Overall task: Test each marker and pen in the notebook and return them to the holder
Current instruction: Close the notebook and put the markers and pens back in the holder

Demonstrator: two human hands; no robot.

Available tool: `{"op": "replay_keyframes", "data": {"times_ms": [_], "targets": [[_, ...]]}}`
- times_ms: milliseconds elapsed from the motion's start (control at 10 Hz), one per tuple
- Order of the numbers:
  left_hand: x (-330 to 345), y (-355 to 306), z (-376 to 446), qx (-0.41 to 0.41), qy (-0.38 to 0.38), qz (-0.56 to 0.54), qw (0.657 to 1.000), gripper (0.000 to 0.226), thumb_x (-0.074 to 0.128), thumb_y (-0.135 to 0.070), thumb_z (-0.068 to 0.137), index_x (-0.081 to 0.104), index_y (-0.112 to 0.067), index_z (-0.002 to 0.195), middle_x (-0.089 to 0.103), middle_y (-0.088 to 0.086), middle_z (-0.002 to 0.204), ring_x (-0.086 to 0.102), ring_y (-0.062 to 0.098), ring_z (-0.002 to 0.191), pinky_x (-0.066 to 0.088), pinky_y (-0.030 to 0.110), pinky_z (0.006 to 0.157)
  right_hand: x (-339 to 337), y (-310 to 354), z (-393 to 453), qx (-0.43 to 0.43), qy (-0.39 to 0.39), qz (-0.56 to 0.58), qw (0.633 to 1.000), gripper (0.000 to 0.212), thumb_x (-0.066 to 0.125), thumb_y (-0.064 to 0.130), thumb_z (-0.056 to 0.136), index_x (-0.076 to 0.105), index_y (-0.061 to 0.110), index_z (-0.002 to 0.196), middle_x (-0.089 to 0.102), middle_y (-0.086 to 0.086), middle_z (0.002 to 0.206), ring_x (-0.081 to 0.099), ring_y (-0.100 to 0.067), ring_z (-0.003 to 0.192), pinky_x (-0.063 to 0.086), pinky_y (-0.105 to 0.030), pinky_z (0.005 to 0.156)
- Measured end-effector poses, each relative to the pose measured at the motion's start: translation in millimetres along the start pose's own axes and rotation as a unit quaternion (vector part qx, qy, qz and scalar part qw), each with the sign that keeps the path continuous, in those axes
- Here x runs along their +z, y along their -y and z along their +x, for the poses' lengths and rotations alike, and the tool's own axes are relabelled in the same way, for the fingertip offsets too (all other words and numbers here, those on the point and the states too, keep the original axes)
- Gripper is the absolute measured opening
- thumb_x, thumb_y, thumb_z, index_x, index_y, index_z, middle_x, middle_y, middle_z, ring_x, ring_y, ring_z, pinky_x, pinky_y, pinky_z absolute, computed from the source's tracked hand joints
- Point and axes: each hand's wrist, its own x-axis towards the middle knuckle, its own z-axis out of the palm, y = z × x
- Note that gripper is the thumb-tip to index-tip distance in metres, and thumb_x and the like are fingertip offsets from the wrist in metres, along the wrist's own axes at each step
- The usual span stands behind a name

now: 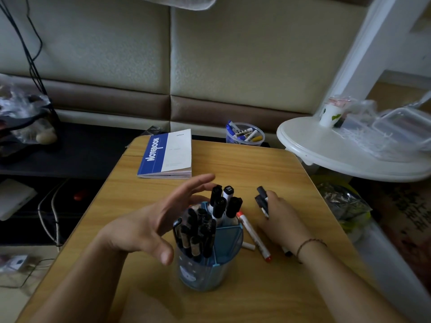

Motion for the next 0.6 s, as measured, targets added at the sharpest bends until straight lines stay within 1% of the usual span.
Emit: {"op": "replay_keyframes", "data": {"times_ms": [100,200,300,400,500,600], "targets": [[-13.5,34.4,-20.3,-0.125,-0.023,0.112,0.986,0.133,0.086,-0.071,0.046,0.017,-0.037,0.154,0.025,0.005,0.16,0.03,0.034,0.144,0.029,0.06,0.113,-1.8,-13.6,-3.2,-0.01,-0.059,0.101,0.993,0.055,0.066,0.013,0.086,0.038,0.022,0.133,0.057,-0.002,0.108,0.057,-0.015,0.086,0.043,-0.023,0.059],[-17.8,38.5,-24.0,-0.117,-0.028,0.098,0.988,0.14,0.084,-0.077,0.036,0.016,-0.043,0.153,0.027,-0.008,0.159,0.031,0.024,0.145,0.031,0.059,0.112,-10.6,-21.7,-9.1,-0.025,-0.118,0.168,0.978,0.051,0.068,0.014,0.086,0.042,0.025,0.128,0.058,0.0,0.105,0.058,-0.014,0.088,0.043,-0.023,0.06],[-9.3,22.4,-19.3,-0.093,-0.037,0.077,0.992,0.13,0.083,-0.078,0.041,0.02,-0.046,0.151,0.027,-0.01,0.159,0.029,0.022,0.146,0.03,0.057,0.113,-26.4,-14.4,-20.0,-0.015,-0.176,0.336,0.925,0.045,0.07,0.017,0.086,0.049,0.023,0.125,0.062,0.0,0.087,0.061,-0.015,0.068,0.047,-0.029,0.055],[-4.5,12.6,-19.0,-0.07,-0.052,0.063,0.994,0.121,0.082,-0.077,0.045,0.026,-0.048,0.148,0.031,-0.009,0.157,0.032,0.022,0.144,0.032,0.055,0.113,-57.8,14.0,-45.6,-0.077,-0.179,0.587,0.786,0.011,0.068,0.028,0.088,0.058,0.023,0.091,0.052,0.003,0.06,0.051,-0.014,0.046,0.044,-0.029,0.047],[-6.0,12.6,-21.6,-0.097,-0.047,0.079,0.991,0.125,0.084,-0.075,0.043,0.024,-0.047,0.149,0.032,-0.008,0.157,0.033,0.021,0.144,0.033,0.055,0.112,-77.5,49.1,-77.9,-0.169,-0.144,0.734,0.642,0.018,0.059,0.029,0.092,0.05,0.023,0.078,0.045,0.007,0.062,0.047,-0.01,0.045,0.043,-0.022,0.047],[-5.5,7.5,-23.4,-0.092,-0.045,0.084,0.991,0.125,0.084,-0.074,0.043,0.023,-0.048,0.149,0.031,-0.009,0.157,0.033,0.021,0.144,0.033,0.054,0.113,-63.7,82.3,-101.2,-0.243,-0.142,0.764,0.581,0.016,0.061,0.028,0.087,0.048,0.02,0.082,0.048,0.008,0.06,0.048,-0.008,0.043,0.043,-0.02,0.045]]}}
